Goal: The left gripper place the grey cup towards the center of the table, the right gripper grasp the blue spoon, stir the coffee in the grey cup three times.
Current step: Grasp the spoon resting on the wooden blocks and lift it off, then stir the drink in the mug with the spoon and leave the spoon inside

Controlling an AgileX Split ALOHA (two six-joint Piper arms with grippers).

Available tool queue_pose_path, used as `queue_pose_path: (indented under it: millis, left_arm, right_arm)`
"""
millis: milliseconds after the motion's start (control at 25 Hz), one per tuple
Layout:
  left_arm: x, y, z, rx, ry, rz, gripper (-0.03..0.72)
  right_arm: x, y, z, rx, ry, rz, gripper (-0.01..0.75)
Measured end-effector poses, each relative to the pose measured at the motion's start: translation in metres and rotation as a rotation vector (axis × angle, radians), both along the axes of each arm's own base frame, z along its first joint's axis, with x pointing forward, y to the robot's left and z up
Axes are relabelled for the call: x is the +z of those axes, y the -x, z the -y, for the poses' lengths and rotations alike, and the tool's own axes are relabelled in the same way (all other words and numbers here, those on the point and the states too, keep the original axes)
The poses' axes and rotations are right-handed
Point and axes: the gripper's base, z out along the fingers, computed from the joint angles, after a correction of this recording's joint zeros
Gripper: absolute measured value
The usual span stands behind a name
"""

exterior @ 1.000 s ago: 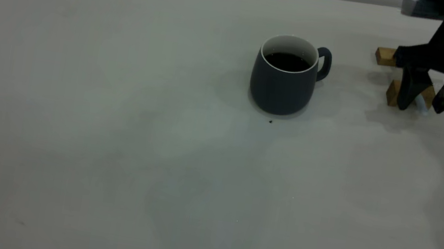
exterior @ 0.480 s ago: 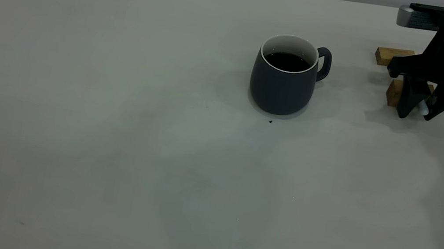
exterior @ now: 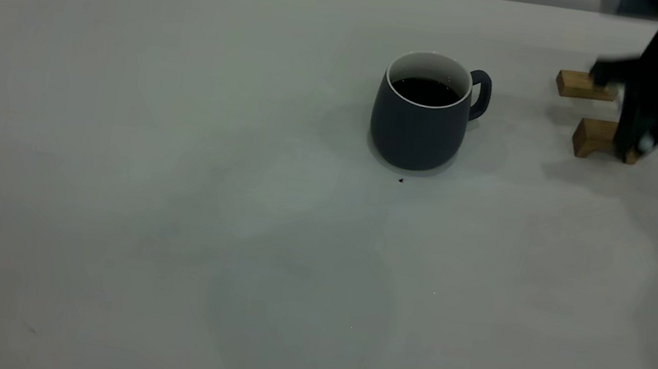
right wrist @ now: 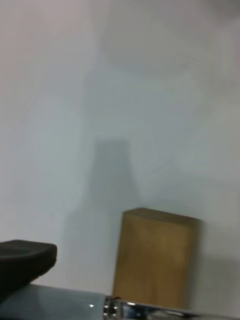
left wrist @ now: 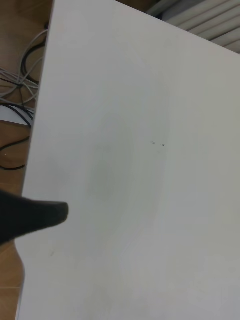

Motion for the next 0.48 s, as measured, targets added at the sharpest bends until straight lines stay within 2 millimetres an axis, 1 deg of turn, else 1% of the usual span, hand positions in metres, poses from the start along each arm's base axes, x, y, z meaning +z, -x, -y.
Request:
queue_pose_path:
  millis: [40, 120, 200, 280, 360, 480]
  left_arm:
    - [0.000, 0.000, 0.000, 0.000, 0.000, 0.000, 0.585]
    - [0.000, 0.000, 0.000, 0.000, 0.000, 0.000, 0.585]
    - [0.000, 0.000, 0.000, 0.000, 0.000, 0.000, 0.585]
    - [0.000, 0.000, 0.000, 0.000, 0.000, 0.000, 0.585]
    - [0.000, 0.000, 0.000, 0.000, 0.000, 0.000, 0.585]
    - [0.000, 0.000, 0.000, 0.000, 0.000, 0.000, 0.585]
  right_arm:
    - [0.013, -0.001, -0.002, -0.015, -0.022, 0.019, 0.132]
    - [0.041, -0.001, -0.013, -0.023, -0.088, 0.058, 0.132]
    - [0.062, 0.000, -0.031, -0.004, -0.199, 0.068, 0.132]
    - [0.073, 0.001, -0.053, 0.040, -0.333, 0.036, 0.132]
    - [0.078, 0.001, -0.074, 0.066, -0.487, -0.010, 0.132]
    - [0.079, 0.004, -0.090, 0.055, -0.666, -0.110, 0.132]
